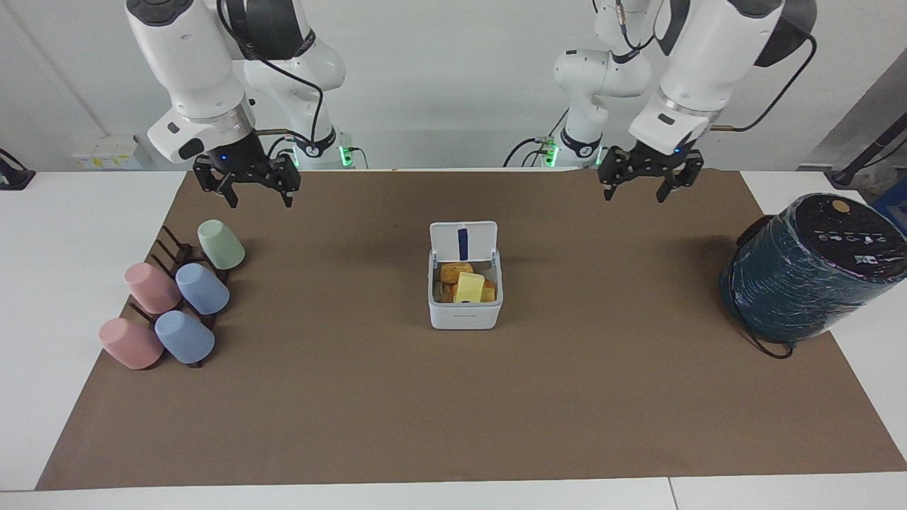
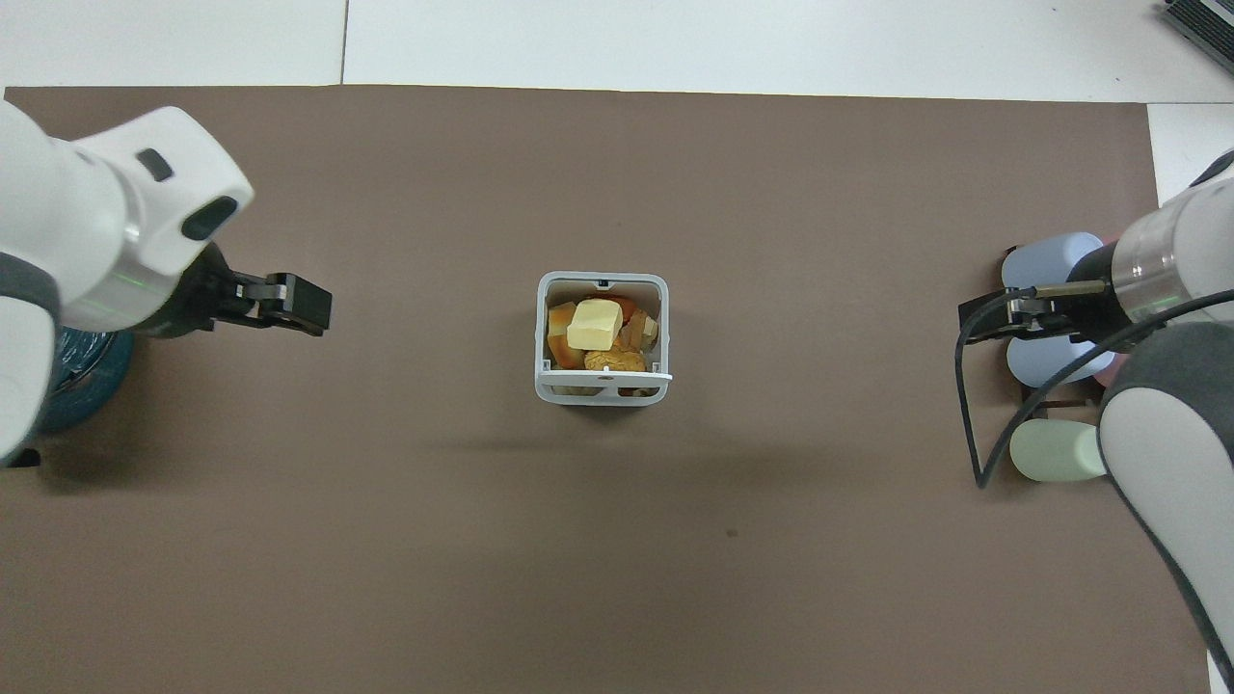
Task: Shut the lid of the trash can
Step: 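Move the left gripper toward the open white trash can, then bring the left gripper to the raised lid edge nearest the robot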
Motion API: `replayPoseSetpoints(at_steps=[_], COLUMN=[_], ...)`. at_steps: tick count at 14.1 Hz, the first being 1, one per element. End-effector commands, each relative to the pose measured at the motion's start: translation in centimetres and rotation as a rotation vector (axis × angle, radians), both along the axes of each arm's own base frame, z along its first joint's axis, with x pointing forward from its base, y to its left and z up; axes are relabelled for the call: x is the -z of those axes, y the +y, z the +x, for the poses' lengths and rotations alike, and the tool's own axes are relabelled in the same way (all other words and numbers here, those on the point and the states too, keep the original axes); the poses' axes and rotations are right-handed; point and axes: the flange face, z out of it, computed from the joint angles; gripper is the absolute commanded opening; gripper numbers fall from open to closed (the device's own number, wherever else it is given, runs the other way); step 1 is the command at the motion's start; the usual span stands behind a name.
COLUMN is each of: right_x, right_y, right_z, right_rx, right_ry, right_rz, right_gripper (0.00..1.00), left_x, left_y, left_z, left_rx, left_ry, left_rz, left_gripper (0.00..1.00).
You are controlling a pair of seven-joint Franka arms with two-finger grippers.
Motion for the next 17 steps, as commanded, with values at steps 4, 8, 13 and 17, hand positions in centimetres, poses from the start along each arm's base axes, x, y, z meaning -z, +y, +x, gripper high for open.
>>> replayPoseSetpoints(at_steps=[4, 8, 13, 17], right_x=[-0.3, -0.3, -0.3, -0.3], right_y=[-0.3, -0.3, -0.3, -0.3], right_z=[-0.5, -0.5, -0.5, -0.5], right_rx=[0.011, 0.011, 0.011, 0.011], right_ry=[-0.008, -0.008, -0.008, -0.008], right_rz=[0.0, 0.0, 0.0, 0.0], right_gripper=[1.0, 1.0, 1.0, 1.0], left_x=[7.4, 9.6, 13.1, 13.5], left_y=[-8.7, -14.2, -19.3, -19.5], left_z=[-11.5, -14.5, -12.3, -7.4], left_rx=[-0.041, -0.109, -0.274, -0.377], left_ry=[0.007, -0.013, -0.093, -0.164], left_rz=[0.015, -0.027, -0.174, -0.319], left_gripper=[0.26, 0.07, 0.02, 0.0])
